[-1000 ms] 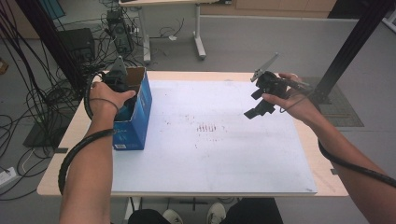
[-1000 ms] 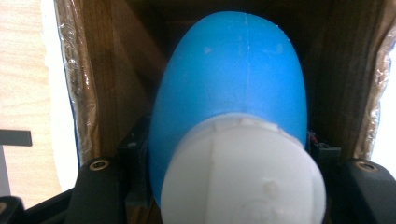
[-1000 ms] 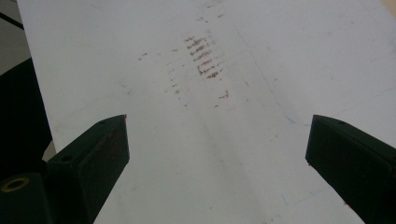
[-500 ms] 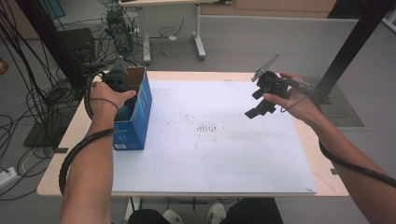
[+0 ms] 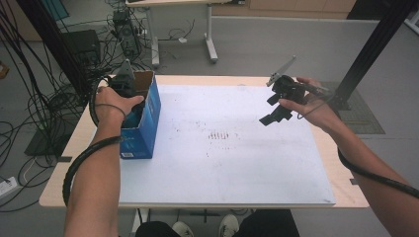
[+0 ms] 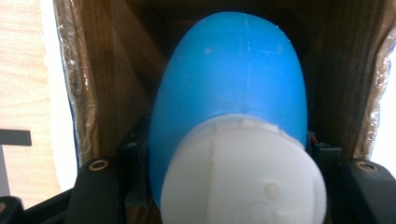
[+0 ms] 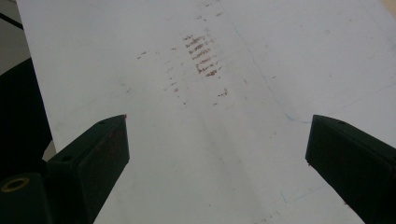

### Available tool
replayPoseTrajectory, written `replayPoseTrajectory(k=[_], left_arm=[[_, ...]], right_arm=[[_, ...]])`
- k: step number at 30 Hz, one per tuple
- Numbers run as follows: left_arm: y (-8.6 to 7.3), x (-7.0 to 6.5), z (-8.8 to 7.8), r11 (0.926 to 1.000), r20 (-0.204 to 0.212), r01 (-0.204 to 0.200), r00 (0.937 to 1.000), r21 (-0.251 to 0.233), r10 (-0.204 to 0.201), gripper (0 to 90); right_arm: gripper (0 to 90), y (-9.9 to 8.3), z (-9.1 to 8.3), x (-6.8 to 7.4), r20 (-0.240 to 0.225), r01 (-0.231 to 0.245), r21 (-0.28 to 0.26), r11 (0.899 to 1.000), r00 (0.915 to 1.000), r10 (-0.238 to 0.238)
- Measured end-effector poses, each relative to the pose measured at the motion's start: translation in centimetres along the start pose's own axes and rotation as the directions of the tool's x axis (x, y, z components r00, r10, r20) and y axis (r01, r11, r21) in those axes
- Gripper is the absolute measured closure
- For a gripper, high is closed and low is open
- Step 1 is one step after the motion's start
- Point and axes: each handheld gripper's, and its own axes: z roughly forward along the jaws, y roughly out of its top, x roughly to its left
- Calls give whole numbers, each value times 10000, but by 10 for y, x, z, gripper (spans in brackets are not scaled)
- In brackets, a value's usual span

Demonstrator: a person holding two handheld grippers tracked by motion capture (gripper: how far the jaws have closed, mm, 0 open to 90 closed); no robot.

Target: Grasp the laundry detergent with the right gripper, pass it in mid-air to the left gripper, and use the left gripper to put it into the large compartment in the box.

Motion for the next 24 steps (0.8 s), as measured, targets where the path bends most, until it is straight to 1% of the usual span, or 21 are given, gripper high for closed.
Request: replayPoseTrajectory(k=[9,24], left_arm=[[0,-1,0,10000,-32,-16,10000,-13,16,363],[0,0,0,10000,35,2,10000,-13,-2,362]], right_arm=[[58,0,-1,0,-9,0,-37,10000,10000,0],[58,0,0,1,-60,1,-26,10000,10000,-1]])
